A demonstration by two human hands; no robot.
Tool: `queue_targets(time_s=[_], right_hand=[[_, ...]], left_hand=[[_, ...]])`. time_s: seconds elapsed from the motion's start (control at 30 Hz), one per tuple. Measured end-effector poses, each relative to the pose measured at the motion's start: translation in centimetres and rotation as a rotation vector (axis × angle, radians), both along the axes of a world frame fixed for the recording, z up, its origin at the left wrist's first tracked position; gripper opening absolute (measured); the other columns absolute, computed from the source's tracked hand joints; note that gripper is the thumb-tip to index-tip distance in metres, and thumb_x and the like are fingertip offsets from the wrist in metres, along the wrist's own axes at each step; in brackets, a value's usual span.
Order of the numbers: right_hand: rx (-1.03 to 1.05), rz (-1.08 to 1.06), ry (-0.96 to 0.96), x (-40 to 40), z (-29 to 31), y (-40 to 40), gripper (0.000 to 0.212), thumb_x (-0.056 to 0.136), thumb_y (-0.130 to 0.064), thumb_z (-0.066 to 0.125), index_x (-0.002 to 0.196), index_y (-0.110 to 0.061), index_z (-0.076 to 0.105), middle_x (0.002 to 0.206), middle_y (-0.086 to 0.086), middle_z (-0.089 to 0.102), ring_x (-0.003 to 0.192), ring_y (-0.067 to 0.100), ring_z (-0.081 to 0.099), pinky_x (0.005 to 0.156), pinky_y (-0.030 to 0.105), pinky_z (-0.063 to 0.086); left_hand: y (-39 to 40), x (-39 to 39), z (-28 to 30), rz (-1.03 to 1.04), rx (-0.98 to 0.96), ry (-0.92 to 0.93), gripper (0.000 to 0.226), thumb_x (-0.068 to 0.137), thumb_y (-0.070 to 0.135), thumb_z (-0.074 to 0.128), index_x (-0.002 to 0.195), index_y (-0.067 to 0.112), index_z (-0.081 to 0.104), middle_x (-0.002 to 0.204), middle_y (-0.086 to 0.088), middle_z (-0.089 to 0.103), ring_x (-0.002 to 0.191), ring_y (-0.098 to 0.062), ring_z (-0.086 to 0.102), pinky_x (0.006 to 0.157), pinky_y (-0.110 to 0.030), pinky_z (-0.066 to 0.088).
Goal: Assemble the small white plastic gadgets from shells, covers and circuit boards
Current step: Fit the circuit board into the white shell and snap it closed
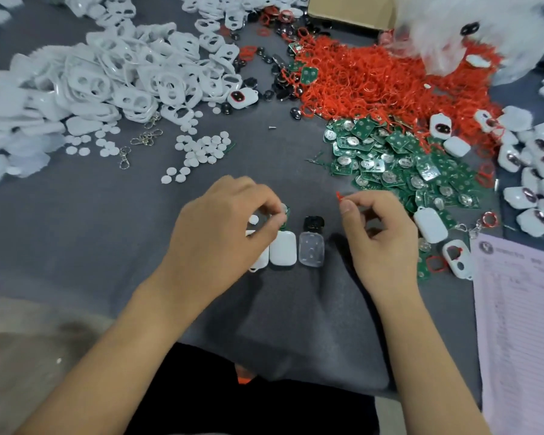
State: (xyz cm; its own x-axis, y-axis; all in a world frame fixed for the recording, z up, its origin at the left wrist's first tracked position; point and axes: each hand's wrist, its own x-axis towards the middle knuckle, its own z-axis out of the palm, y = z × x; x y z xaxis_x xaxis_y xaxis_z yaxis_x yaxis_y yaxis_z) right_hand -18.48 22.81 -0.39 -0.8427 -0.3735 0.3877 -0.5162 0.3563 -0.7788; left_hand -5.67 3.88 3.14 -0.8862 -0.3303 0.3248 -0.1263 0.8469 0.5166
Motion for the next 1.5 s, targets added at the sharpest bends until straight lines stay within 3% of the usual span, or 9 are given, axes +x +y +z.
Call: queue_targets(time_s=[0.1, 0.2, 0.43, 0.6, 0.87, 1.13, 1.27, 1.4, 1.5], right_hand=[[-0.028, 0.068, -0.001, 0.6, 0.4, -0.2, 0.007, 0.098, -0.025, 0.06, 0.095, -0.029, 0.065, 0.089, -0.005, 0.063, 0.077, 0.01, 0.057, 0.069, 0.017, 0.043], [-0.012, 0.125, -0.036, 1.1, 0.4, -0.7, 0.008, 0.099, -0.024, 0.061, 0.095, -0.031, 0.065, 0.085, -0.009, 0.064, 0.072, 0.009, 0.057, 0.066, 0.014, 0.042], [0.065, 0.201, -0.062, 1.4, 0.2, -1.2, 0.005, 0.097, -0.019, 0.064, 0.095, -0.021, 0.069, 0.08, -0.003, 0.063, 0.064, 0.012, 0.055, 0.061, 0.015, 0.039], [0.049, 0.185, -0.069, 1.3, 0.2, -1.1, 0.007, 0.096, -0.017, 0.065, 0.094, -0.022, 0.069, 0.079, -0.005, 0.062, 0.063, 0.01, 0.053, 0.06, 0.012, 0.037], [0.011, 0.188, -0.079, 1.2, 0.1, -0.7, 0.009, 0.099, -0.019, 0.064, 0.096, -0.027, 0.068, 0.082, -0.008, 0.063, 0.066, 0.012, 0.055, 0.062, 0.015, 0.04], [-0.005, 0.183, -0.094, 1.3, 0.3, -0.6, 0.011, 0.098, -0.014, 0.059, 0.097, -0.024, 0.065, 0.091, -0.008, 0.065, 0.065, 0.003, 0.051, 0.061, 0.009, 0.037], [-0.041, 0.17, -0.114, 1.4, 0.5, -0.7, 0.011, 0.097, -0.022, 0.064, 0.098, -0.032, 0.07, 0.095, -0.011, 0.072, 0.066, 0.008, 0.058, 0.06, 0.013, 0.043], [-0.045, 0.206, -0.199, 1.6, 0.3, -0.6, 0.019, 0.092, -0.021, 0.078, 0.104, -0.035, 0.072, 0.099, -0.012, 0.077, 0.076, 0.018, 0.071, 0.067, 0.034, 0.058], [-0.099, 0.196, -0.225, 1.5, 0.5, -0.9, 0.032, 0.09, -0.016, 0.08, 0.115, -0.032, 0.069, 0.105, -0.014, 0.077, 0.083, 0.012, 0.072, 0.073, 0.021, 0.056]], left_hand=[[1.2, 4.2, -1.1, 0.188, 0.099, -0.071, 0.037, 0.078, 0.063, 0.073, 0.096, 0.038, 0.054, 0.09, 0.018, 0.055, 0.086, -0.002, 0.052, 0.059, -0.021, 0.038], [2.0, 5.5, -1.9, 0.249, 0.104, -0.154, 0.055, 0.067, 0.075, 0.073, 0.098, 0.037, 0.048, 0.094, 0.017, 0.052, 0.083, -0.006, 0.054, 0.058, -0.03, 0.042], [2.1, 5.9, -2.0, 0.235, 0.047, -0.152, 0.024, 0.079, 0.051, 0.078, 0.094, 0.036, 0.067, 0.093, 0.017, 0.061, 0.088, -0.008, 0.061, 0.058, -0.028, 0.047], [2.2, 6.2, -1.8, 0.162, 0.033, -0.172, 0.024, 0.084, 0.039, 0.078, 0.108, 0.036, 0.073, 0.092, 0.015, 0.062, 0.074, -0.01, 0.062, 0.056, -0.022, 0.041], [2.7, 7.8, -0.8, 0.11, 0.019, -0.313, 0.033, 0.08, 0.057, 0.072, 0.092, 0.032, 0.054, 0.086, 0.015, 0.049, 0.077, -0.015, 0.048, 0.066, -0.032, 0.037], [2.4, 7.9, 1.0, 0.043, 0.001, -0.453, 0.033, 0.095, 0.059, 0.035, 0.12, 0.043, 0.049, 0.118, 0.019, 0.043, 0.099, -0.003, 0.057, 0.068, -0.022, 0.041], [1.4, 6.8, 0.6, 0.058, 0.309, -0.25, 0.021, 0.094, 0.062, 0.049, 0.109, 0.047, 0.048, 0.111, 0.029, 0.055, 0.089, 0.002, 0.061, 0.071, -0.016, 0.044], [0.9, 3.0, 0.0, -0.058, 0.844, 0.099, 0.027, 0.097, 0.047, 0.058, 0.12, 0.037, 0.049, 0.115, 0.008, 0.072, 0.085, -0.015, 0.074, 0.074, -0.024, 0.055], [0.2, -0.4, -0.5, -0.164, 0.985, 0.265, 0.035, 0.1, 0.034, 0.054, 0.133, 0.023, 0.048, 0.112, -0.002, 0.073, 0.075, -0.014, 0.07, 0.069, -0.02, 0.052]])
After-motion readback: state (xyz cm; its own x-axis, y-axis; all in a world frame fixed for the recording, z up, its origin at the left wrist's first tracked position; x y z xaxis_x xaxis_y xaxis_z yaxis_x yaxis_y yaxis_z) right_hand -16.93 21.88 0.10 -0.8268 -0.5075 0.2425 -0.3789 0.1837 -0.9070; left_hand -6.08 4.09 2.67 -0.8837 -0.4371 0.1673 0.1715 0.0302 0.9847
